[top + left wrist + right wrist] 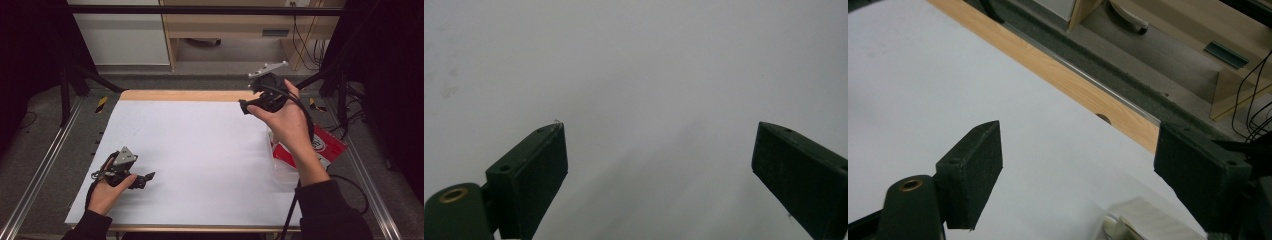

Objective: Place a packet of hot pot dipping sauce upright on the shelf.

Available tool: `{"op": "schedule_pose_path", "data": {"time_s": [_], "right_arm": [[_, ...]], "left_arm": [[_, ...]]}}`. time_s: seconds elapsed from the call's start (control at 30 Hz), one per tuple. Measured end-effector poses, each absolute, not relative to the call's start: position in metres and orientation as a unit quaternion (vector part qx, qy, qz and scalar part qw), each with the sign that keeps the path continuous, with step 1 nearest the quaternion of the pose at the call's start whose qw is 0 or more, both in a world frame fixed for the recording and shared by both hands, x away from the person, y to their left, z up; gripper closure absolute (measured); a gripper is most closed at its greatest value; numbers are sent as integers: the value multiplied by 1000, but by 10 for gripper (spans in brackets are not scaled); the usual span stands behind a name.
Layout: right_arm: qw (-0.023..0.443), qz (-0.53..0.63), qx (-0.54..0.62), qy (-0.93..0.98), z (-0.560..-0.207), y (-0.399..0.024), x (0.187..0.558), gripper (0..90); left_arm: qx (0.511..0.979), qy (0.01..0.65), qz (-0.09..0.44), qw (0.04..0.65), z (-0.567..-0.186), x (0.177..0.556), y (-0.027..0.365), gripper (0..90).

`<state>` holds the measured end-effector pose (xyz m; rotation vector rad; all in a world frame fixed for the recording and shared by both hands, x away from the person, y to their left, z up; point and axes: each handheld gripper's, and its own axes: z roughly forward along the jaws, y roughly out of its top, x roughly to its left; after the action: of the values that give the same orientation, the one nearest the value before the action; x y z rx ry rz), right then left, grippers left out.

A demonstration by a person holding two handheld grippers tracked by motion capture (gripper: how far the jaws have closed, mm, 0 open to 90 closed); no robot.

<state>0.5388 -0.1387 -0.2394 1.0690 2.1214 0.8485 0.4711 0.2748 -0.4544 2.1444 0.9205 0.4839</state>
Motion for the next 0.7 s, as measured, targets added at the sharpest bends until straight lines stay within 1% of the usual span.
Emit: {"op": "schedule_pose_path", "data": {"time_s": [0.1,0.3,0.7], "right_arm": [[310,327,407,795,-248,-123,543,188],[305,349,413,784,-265,-102,544,172],[302,373,426,767,-300,-88,532,152]], "left_arm": [[835,359,190,371,-454,471,276,75],[834,360,190,372,-454,471,277,75],[833,361,190,373,-454,471,277,74]]}}
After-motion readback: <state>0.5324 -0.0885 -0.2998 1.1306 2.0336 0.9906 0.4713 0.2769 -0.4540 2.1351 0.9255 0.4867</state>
